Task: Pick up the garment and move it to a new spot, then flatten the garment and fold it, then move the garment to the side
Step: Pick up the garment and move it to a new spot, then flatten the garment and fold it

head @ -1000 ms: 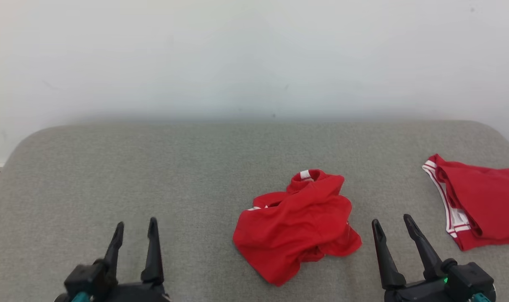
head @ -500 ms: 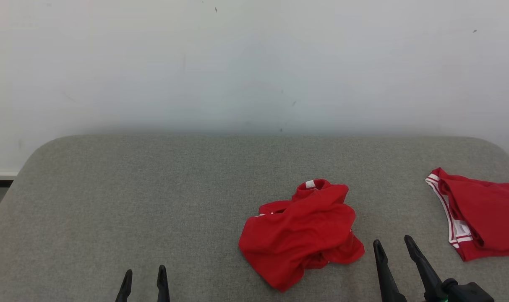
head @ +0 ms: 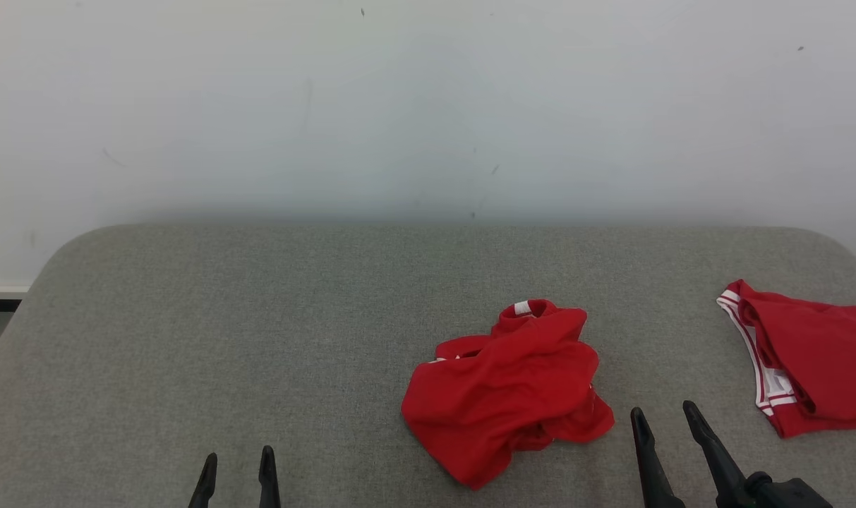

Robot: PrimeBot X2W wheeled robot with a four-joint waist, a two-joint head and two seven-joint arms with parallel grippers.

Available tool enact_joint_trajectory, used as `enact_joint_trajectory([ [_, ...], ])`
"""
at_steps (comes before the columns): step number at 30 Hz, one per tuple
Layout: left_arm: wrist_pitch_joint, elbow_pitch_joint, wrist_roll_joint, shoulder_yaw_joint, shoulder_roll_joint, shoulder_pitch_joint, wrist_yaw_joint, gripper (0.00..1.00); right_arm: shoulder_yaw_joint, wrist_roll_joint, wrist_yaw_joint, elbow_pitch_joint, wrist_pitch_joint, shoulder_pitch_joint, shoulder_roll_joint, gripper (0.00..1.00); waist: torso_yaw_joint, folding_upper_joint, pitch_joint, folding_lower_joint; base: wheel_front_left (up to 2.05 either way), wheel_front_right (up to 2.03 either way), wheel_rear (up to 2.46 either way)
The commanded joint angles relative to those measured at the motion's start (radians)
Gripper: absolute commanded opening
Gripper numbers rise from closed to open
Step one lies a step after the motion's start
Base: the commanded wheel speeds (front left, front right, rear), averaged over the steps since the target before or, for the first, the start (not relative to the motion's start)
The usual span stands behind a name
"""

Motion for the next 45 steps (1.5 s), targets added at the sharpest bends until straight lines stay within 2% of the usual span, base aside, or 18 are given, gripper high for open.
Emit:
enact_joint_trajectory([
  [1,-0.004,0.004,0.013,0.004,-0.005,-0.007,-0.008,1.0,-0.002,0.002,-0.003,0.001,-0.001,0.003,0.001,1.0,0.0,0.0,-0.001,0.0,0.0,0.0,0.0],
  [14,-0.004,0.014,0.035,0.021,-0.014,-0.005,-0.034,1.0,0.003,0.006,-0.003,0.003,-0.001,0.007,0.008,1.0,0.001,0.0,-0.008,0.0,0.0,0.0,0.0],
  [29,-0.004,0.012,0.051,0.002,-0.015,-0.009,-0.024,1.0,0.004,0.015,-0.003,0.002,-0.001,0.002,0.012,1.0,-0.007,0.0,-0.002,0.0,0.0,0.0,0.0],
  [32,-0.004,0.019,0.068,-0.01,-0.015,-0.027,-0.033,1.0,0.007,0.015,-0.003,0.002,-0.001,-0.002,0.012,1.0,-0.016,0.0,0.007,0.0,0.0,0.0,0.0],
  [39,-0.002,0.09,0.095,-0.06,-0.016,-0.145,-0.065,1.0,0.018,0.009,-0.003,-0.001,0.0,-0.028,0.002,1.0,-0.059,0.0,0.05,0.0,0.0,0.0,0.0],
  [45,0.058,0.211,0.075,-0.097,-0.016,-0.352,-0.099,1.0,0.03,0.005,-0.003,0.0,-0.001,-0.05,-0.01,1.0,-0.108,0.0,0.107,0.0,0.0,0.0,0.0],
])
